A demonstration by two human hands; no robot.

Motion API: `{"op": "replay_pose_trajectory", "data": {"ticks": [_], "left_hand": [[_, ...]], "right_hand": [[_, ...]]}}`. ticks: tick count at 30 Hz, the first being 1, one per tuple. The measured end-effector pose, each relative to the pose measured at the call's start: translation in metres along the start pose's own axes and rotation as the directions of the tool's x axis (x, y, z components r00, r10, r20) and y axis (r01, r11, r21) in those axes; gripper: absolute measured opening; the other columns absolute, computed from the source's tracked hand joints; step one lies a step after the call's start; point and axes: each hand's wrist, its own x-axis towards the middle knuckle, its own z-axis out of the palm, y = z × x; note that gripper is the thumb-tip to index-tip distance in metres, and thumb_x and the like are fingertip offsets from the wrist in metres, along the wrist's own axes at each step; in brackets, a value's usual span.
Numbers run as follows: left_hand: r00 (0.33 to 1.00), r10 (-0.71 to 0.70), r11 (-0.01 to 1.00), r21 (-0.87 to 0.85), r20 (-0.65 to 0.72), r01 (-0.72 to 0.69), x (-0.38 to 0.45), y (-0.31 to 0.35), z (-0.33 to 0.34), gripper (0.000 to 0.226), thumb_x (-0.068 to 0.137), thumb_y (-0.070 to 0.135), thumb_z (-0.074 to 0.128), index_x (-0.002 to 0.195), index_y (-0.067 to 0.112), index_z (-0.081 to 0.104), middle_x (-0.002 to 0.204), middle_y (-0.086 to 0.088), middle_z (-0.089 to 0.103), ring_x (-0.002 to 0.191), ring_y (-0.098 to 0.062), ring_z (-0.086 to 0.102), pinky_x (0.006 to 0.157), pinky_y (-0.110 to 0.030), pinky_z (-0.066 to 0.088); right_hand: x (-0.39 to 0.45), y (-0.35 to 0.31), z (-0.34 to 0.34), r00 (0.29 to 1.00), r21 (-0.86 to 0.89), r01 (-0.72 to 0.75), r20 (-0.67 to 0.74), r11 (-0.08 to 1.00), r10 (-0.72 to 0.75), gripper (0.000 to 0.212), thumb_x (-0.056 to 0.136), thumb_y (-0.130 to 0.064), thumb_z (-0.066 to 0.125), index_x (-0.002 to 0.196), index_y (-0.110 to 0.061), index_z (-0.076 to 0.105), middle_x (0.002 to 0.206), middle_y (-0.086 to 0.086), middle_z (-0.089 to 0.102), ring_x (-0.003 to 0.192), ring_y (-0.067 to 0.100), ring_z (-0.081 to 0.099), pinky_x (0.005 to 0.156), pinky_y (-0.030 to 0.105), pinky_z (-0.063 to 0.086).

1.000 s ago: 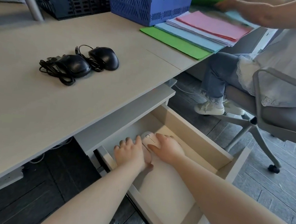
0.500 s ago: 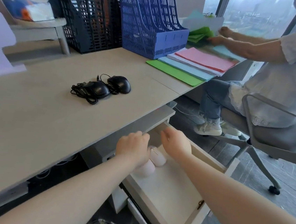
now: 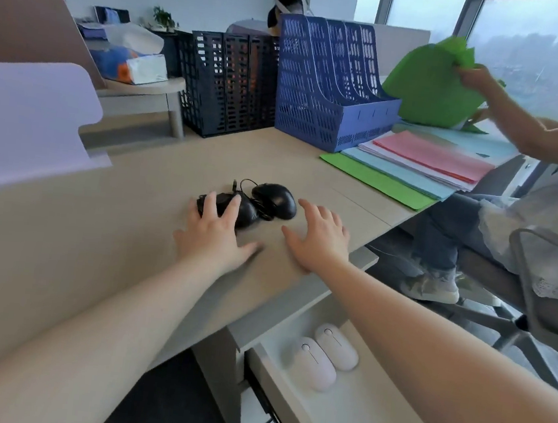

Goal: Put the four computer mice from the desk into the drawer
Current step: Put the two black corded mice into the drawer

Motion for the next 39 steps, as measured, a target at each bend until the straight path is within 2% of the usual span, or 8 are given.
{"op": "replay_pose_trajectory", "data": {"ticks": [4,7,11,15,20,26,33,39], "left_hand": [[0.999,0.013,1.0,-0.005,0.05,-0.012,0.031,-0.007,0.009,0.092,0.07,0.08,0.049,0.146,0.042,0.013,0.158,-0.004,0.008,0.144,-0.039,0.004,0.114,-0.053,0.025],[0.997,0.034,0.999,-0.017,0.075,-0.033,0.048,-0.005,0.014,0.078,0.077,0.068,0.048,0.144,0.044,0.016,0.16,-0.001,0.006,0.144,-0.041,0.004,0.114,-0.054,0.023],[0.992,0.074,0.997,0.006,0.106,-0.076,0.059,0.0,0.011,0.062,0.078,0.05,0.052,0.136,0.039,0.032,0.152,-0.003,0.024,0.136,-0.039,0.022,0.104,-0.049,0.036],[0.995,0.08,0.996,0.023,0.063,-0.082,0.062,0.001,0.006,0.052,0.077,0.041,0.058,0.124,0.032,0.04,0.13,-0.007,0.041,0.115,-0.039,0.042,0.09,-0.046,0.044],[0.995,0.103,0.993,0.058,0.008,-0.103,0.05,0.007,0.006,0.047,0.084,0.033,0.057,0.128,0.029,0.043,0.128,-0.007,0.044,0.111,-0.038,0.045,0.084,-0.043,0.046],[0.986,0.168,0.981,0.095,0.016,-0.168,0.022,0.018,0.0,0.04,0.084,0.009,0.054,0.12,0.025,0.047,0.122,-0.006,0.047,0.106,-0.035,0.046,0.071,-0.039,0.041],[0.975,0.212,0.974,0.067,0.059,-0.216,-0.035,0.054,-0.011,0.04,0.084,0.007,0.054,0.119,0.025,0.049,0.129,-0.002,0.047,0.108,-0.033,0.045,0.07,-0.037,0.039],[0.948,0.3,0.947,0.086,0.108,-0.309,-0.092,0.107,-0.018,0.036,0.082,0.005,0.056,0.114,0.022,0.049,0.119,-0.006,0.047,0.104,-0.033,0.045,0.067,-0.036,0.036]], "right_hand": [[0.04,-0.015,0.017,0.994,0.084,0.028,0.101,0.996,-0.036,0.072,0.081,-0.049,0.056,0.145,-0.038,0.024,0.153,0.005,0.033,0.142,0.031,0.028,0.114,0.049,0.03],[0.06,-0.023,0.028,0.985,0.072,0.065,0.153,0.995,-0.075,0.076,0.081,-0.046,0.057,0.147,-0.04,0.02,0.157,0.009,0.024,0.145,0.033,0.022,0.115,0.05,0.028],[0.076,-0.03,0.035,0.979,0.052,0.103,0.17,0.993,-0.111,0.07,0.079,-0.044,0.059,0.143,-0.043,0.031,0.157,0.008,0.024,0.141,0.036,0.029,0.115,0.046,0.029],[0.076,-0.037,0.035,0.99,0.029,0.087,0.106,0.996,-0.09,0.057,0.072,-0.045,0.064,0.127,-0.042,0.049,0.137,0.007,0.04,0.122,0.037,0.044,0.105,0.043,0.038],[0.07,-0.038,0.031,0.993,0.013,0.082,0.078,0.997,-0.083,0.054,0.074,-0.04,0.062,0.126,-0.04,0.046,0.123,0.01,0.042,0.112,0.038,0.049,0.095,0.044,0.046],[0.038,-0.015,0.017,0.989,0.071,0.126,0.063,0.99,-0.13,0.06,0.082,-0.027,0.058,0.139,-0.037,0.04,0.128,0.012,0.042,0.114,0.038,0.049,0.092,0.04,0.048],[-0.01,0.022,-0.026,0.999,0.126,0.045,0.002,0.991,-0.046,0.059,0.084,-0.025,0.058,0.139,-0.034,0.04,0.126,0.012,0.044,0.112,0.035,0.051,0.089,0.038,0.048],[-0.064,0.073,-0.064,0.999,0.136,-0.046,-0.023,0.99,0.049,0.056,0.084,-0.024,0.059,0.137,-0.033,0.042,0.121,0.011,0.045,0.103,0.032,0.054,0.084,0.038,0.051]]}}
